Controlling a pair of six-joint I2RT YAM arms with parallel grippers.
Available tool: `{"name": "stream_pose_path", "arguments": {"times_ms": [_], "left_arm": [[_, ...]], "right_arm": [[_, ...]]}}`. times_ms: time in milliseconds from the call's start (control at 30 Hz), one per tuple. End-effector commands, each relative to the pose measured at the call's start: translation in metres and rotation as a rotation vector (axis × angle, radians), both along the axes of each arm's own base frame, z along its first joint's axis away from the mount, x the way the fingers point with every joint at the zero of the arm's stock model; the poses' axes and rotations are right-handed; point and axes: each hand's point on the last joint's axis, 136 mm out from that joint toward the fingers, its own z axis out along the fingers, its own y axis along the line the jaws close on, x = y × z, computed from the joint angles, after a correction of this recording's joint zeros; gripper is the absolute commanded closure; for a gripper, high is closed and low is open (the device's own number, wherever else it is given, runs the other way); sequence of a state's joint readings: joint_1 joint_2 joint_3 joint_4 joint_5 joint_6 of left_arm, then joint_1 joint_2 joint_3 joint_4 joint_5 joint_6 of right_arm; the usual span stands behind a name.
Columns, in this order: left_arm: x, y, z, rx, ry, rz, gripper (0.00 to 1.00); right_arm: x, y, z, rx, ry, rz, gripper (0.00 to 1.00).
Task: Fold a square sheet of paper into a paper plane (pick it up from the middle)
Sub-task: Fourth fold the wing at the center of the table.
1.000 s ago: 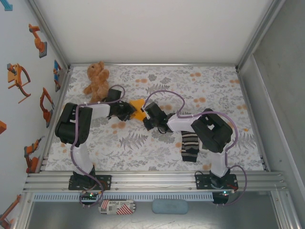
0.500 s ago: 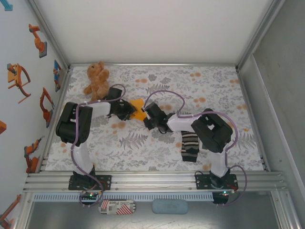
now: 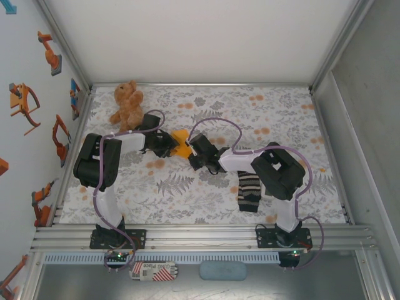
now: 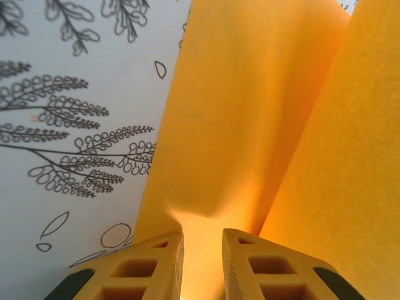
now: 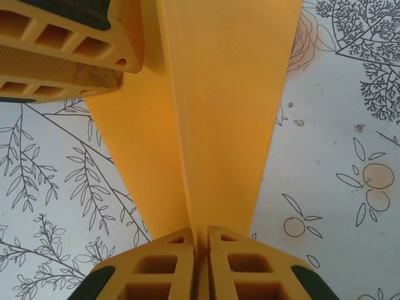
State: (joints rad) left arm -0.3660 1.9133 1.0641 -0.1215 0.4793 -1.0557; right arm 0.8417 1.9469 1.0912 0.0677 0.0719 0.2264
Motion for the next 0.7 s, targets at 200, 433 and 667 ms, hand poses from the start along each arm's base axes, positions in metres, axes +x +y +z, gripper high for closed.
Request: {"name": "stream_pose_path", "arguments": {"times_ms": [200, 433, 667], "left_arm": [[-0.014, 0.01, -0.017, 0.069, 0.058, -0.012, 0.77], [0.001, 0.007, 0.013, 0.057, -0.043, -0.025, 0.77], [0.002, 0.012, 0.034, 0.068, -0.126, -0.021, 0.76]], "right_arm": [[-0.001, 0.009, -0.003, 0.012, 0.023, 0.031, 0.95], [-0.006, 0.015, -0.002, 0.049, 0.076, 0.04, 0.99], [-0.01, 0.014, -0.006, 0.1, 0.18, 0.027, 0.99]]}}
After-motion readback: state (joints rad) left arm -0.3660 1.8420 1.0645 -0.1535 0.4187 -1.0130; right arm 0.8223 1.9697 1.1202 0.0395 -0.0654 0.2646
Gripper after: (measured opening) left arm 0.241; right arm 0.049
